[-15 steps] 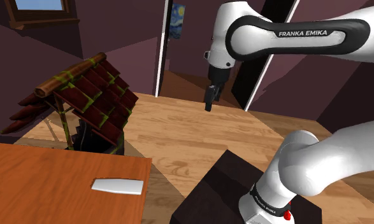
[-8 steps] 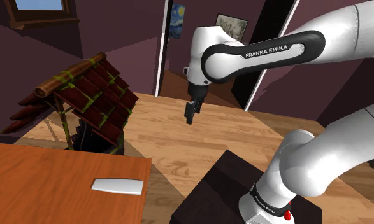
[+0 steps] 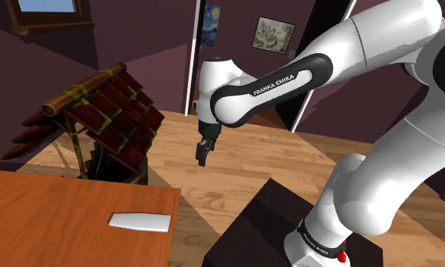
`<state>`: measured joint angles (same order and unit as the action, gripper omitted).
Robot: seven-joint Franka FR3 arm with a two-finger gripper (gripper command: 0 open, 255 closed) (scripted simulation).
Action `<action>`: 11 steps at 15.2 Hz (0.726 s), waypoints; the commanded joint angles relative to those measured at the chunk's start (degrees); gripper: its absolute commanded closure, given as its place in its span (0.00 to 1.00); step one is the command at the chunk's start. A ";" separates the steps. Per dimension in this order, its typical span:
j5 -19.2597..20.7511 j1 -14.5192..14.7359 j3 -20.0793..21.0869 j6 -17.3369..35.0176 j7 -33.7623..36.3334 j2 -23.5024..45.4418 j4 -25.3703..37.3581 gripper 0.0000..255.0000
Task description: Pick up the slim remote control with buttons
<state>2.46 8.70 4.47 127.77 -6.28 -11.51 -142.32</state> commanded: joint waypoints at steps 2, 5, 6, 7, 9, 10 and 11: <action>0.11 1.15 1.29 4.85 0.34 5.85 1.34 0.00; 0.78 2.13 2.37 8.96 0.71 12.02 3.64 0.00; 1.10 2.47 2.70 10.22 0.88 14.09 4.53 0.00; 1.47 2.82 3.00 11.41 1.07 16.16 5.48 0.00; 2.35 3.59 3.52 13.61 1.52 20.30 7.55 0.00; 2.85 4.00 3.74 14.62 1.77 22.36 8.67 0.00; 3.37 4.45 3.93 15.56 2.02 24.43 9.85 0.00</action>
<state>5.35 12.84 8.24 142.00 -4.31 11.07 -133.08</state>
